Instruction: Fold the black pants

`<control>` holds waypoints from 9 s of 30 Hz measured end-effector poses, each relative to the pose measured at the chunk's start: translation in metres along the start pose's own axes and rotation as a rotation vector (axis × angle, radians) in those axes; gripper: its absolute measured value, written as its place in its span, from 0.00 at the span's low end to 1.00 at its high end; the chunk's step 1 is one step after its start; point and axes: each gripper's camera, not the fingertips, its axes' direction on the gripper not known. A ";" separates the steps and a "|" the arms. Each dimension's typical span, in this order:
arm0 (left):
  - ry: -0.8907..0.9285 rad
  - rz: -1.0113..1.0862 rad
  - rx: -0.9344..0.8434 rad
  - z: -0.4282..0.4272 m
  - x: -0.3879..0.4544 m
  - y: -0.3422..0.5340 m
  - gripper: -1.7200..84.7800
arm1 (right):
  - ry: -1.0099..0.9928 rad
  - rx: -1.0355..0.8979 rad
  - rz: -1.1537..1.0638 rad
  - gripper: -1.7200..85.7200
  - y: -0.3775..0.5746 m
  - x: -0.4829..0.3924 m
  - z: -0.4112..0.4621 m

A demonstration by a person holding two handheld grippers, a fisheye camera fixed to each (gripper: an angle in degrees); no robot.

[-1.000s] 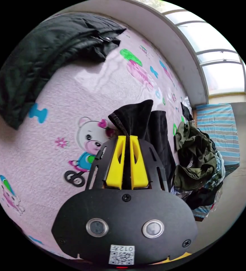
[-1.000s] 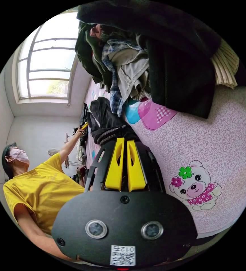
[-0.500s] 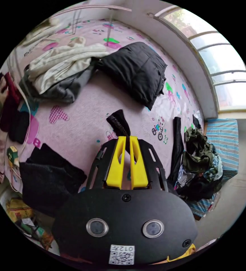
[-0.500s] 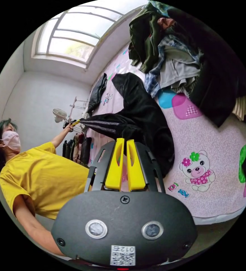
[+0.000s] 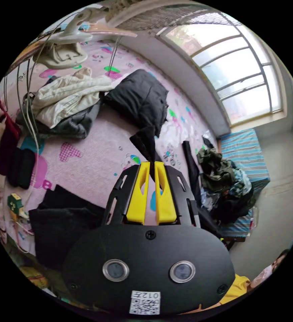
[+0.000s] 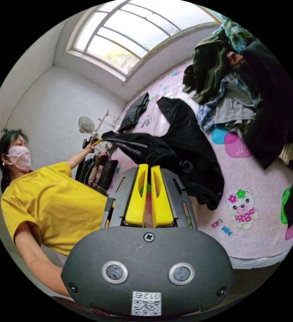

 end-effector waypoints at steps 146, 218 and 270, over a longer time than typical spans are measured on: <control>-0.454 0.550 -0.471 0.623 0.048 0.503 0.03 | 0.490 -0.626 -0.429 0.03 0.110 -0.138 0.329; -0.593 0.184 -0.293 0.348 -0.060 0.287 0.02 | 0.608 -0.882 -0.175 0.03 0.028 -0.118 0.565; -0.047 0.591 -0.416 0.712 0.405 0.178 0.03 | 0.585 -0.294 -0.243 0.06 -0.157 0.058 0.380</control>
